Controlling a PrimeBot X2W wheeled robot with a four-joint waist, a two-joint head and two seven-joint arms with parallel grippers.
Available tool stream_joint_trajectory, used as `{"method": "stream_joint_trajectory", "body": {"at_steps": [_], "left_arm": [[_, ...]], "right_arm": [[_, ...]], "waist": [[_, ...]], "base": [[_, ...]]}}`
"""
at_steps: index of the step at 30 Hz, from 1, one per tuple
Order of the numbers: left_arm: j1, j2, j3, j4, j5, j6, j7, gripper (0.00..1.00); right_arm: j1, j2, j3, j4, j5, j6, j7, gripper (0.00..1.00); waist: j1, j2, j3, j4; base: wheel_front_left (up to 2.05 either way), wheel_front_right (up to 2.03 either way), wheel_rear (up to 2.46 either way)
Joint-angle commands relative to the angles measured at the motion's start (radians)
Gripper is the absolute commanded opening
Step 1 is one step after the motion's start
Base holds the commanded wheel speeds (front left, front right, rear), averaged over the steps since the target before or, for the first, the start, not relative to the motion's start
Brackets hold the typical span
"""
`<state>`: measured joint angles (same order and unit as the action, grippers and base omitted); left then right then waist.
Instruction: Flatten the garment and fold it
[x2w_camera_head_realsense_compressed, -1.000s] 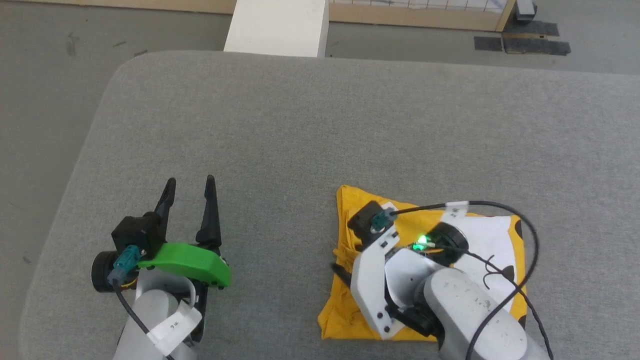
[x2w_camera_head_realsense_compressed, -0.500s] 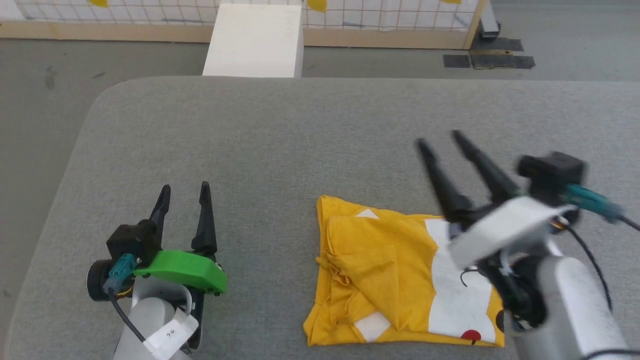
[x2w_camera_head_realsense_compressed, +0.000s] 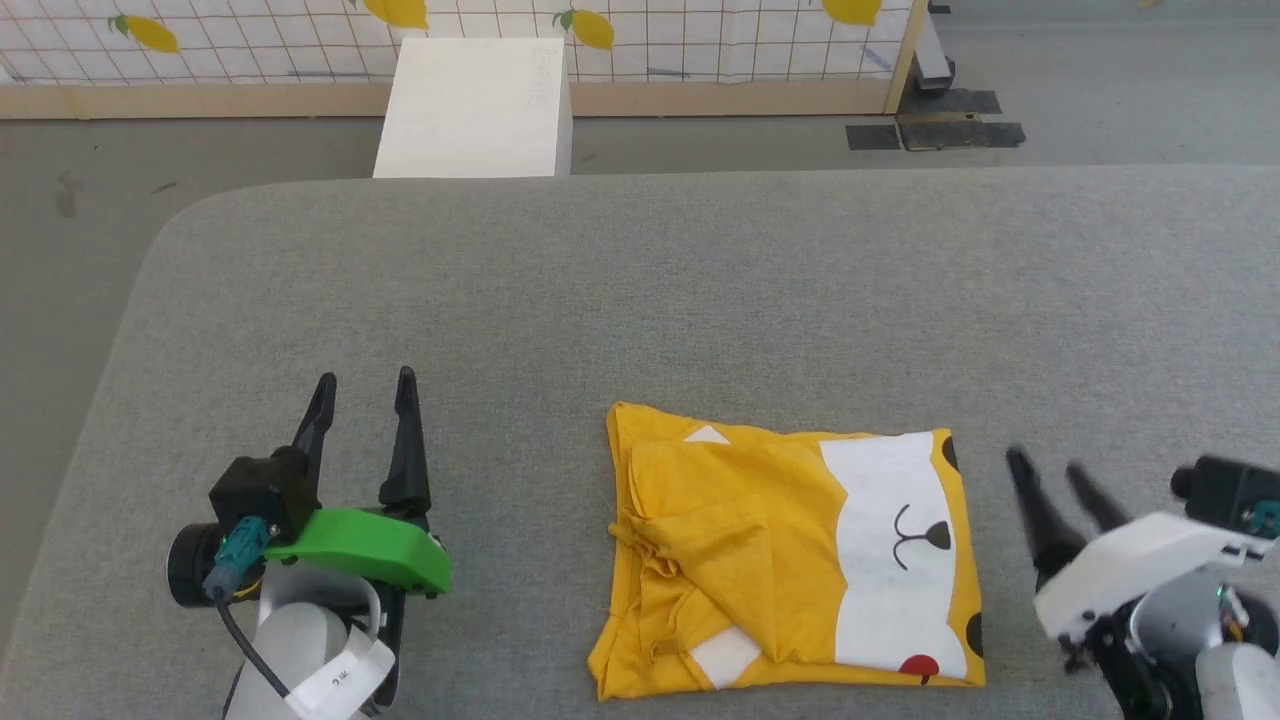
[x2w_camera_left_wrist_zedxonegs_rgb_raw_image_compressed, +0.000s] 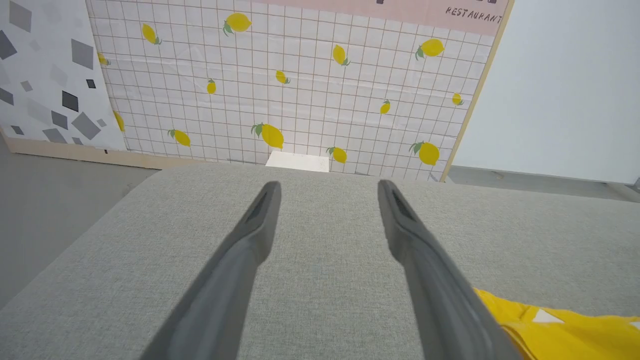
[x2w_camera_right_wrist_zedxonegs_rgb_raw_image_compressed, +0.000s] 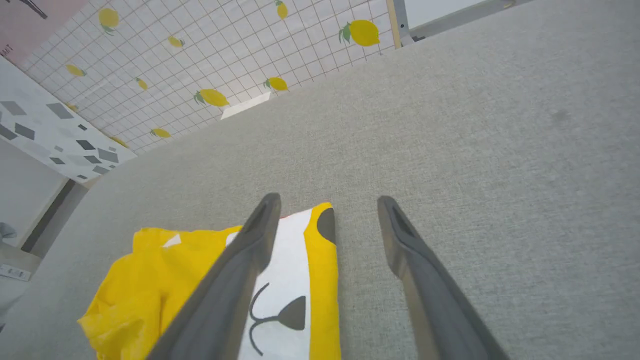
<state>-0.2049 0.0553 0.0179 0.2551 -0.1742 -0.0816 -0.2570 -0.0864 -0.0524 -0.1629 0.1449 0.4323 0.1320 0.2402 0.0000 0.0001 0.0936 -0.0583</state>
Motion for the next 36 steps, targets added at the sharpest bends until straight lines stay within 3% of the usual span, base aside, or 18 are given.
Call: {"method": "stream_joint_trajectory", "body": {"at_steps": [1,10,20,21,22,24,31,36], "left_arm": [[0.013,-0.004,-0.002,-0.004,0.004,-0.006,-0.005,1.0],[0.01,-0.004,-0.011,-0.015,0.01,-0.009,-0.005,1.0],[0.007,-0.005,-0.01,-0.01,0.009,-0.009,-0.005,1.0],[0.006,-0.005,-0.01,-0.009,0.009,-0.009,-0.005,1.0],[0.006,-0.005,-0.01,-0.008,0.009,-0.009,-0.005,1.0],[0.005,-0.005,-0.01,-0.007,0.009,-0.009,-0.005,1.0],[0.011,-0.005,-0.001,-0.013,0.01,-0.004,-0.005,1.0],[0.015,0.0,0.003,-0.029,0.02,-0.006,-0.005,1.0]], "right_arm": [[0.013,0.002,-0.006,0.026,0.024,-0.001,0.035,1.0],[0.002,0.002,-0.005,0.175,0.167,-0.001,0.235,1.0],[-0.071,0.002,0.07,0.297,0.243,-0.001,0.334,1.0],[-0.076,0.002,0.08,0.305,0.243,-0.001,0.345,0.84],[-0.082,0.002,0.09,0.311,0.237,-0.001,0.356,0.48],[-0.09,0.002,0.099,0.309,0.215,-0.001,0.363,0.03],[-0.116,0.002,0.088,0.227,0.027,-0.001,0.367,0.0],[-0.154,-0.036,0.094,0.132,-0.183,-0.001,0.372,0.0]], "waist": [[0.0,-0.0001,-0.001,0.002],[0.0,-0.0001,0.004,0.015],[0.0,-0.0001,0.016,0.018],[0.0,-0.0001,0.016,0.019],[0.0,-0.0001,0.017,0.019],[0.0,-0.0001,0.019,0.021],[0.0,-0.0001,0.031,-0.005],[0.0,-0.0001,0.056,-0.075]], "base": [[0.0,0.0,0.0],[0.0,0.0,0.0],[0.0,0.0,0.0],[0.0,0.0,0.0],[0.0,0.0,0.0],[0.0,0.0,0.0],[0.0,0.0,0.0],[0.0,0.0,0.0]]}}
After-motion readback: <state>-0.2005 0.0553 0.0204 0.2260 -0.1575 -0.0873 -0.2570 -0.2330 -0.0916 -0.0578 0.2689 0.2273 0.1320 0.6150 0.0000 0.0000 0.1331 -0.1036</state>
